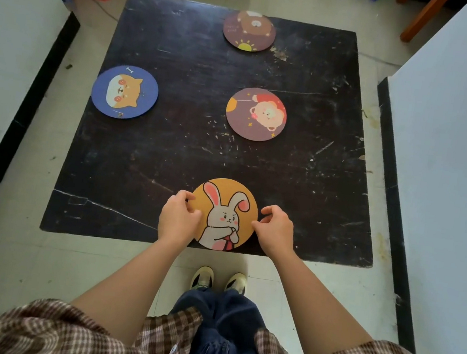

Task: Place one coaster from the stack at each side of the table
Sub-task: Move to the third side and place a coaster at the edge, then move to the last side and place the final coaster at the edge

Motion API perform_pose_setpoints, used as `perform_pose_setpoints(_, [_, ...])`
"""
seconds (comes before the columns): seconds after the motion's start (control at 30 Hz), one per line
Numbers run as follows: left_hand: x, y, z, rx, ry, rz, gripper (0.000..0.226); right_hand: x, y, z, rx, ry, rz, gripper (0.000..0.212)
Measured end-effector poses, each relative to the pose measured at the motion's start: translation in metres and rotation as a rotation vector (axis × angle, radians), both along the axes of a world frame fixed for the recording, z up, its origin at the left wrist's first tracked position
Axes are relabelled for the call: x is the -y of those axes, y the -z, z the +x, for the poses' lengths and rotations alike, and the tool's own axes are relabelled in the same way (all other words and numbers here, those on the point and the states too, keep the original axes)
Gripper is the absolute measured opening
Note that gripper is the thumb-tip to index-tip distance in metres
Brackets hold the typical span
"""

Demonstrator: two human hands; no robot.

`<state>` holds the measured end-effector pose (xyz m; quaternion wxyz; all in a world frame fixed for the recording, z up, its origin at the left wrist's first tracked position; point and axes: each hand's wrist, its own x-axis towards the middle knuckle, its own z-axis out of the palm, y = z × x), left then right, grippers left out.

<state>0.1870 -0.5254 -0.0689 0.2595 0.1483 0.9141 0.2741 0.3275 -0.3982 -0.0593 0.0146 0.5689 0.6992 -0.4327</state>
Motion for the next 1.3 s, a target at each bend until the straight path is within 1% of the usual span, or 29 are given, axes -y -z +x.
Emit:
perform_pose_setpoints(0.27, [-0.064, -0.012, 0.038, -0.094, 0.192, 0.025, 0.026, -0.043, -0.006, 0.026, 0.000, -0.064, 0.029, 0.034])
perform_pose_setpoints(0.37, [-0.089, -0.012, 0.060, -0.104, 0.217, 0.040, 0.023, -0.070, -0.004, 0.041, 0.022, -0.121, 0.052, 0.034])
perform_pose_setpoints(0.5, [-0.120, -0.009, 0.083, -0.151, 0.207, 0.028, 0.031, -0.110, 0.003, 0.061, 0.033, -0.205, 0.105, 0.035])
perform_pose_setpoints(0.6, [-0.146, -0.004, 0.110, -0.214, 0.142, -0.026, 0.033, -0.142, 0.009, 0.087, 0.031, -0.271, 0.130, 0.036])
perform_pose_setpoints(0.67, [-0.165, -0.004, 0.138, -0.236, 0.066, -0.015, 0.033, -0.169, 0.013, 0.108, 0.039, -0.356, 0.146, 0.036])
perform_pose_setpoints(0.8, [-0.190, -0.003, 0.184, -0.237, -0.045, -0.003, 0.032, -0.206, 0.013, 0.135, 0.034, -0.482, 0.159, 0.036])
perform_pose_setpoints(0.93, [-0.210, -0.007, 0.209, -0.231, -0.103, -0.028, 0.031, -0.232, 0.007, 0.143, 0.022, -0.568, 0.164, 0.038])
perform_pose_setpoints(1.1, [-0.232, -0.007, 0.214, -0.233, -0.176, -0.055, 0.031, -0.256, -0.003, 0.134, -0.003, -0.678, 0.153, 0.040])
perform_pose_setpoints(1.3, [-0.260, -0.005, 0.194, -0.217, -0.259, -0.079, 0.032, -0.284, -0.003, 0.093, 0.042, -0.797, 0.145, 0.041])
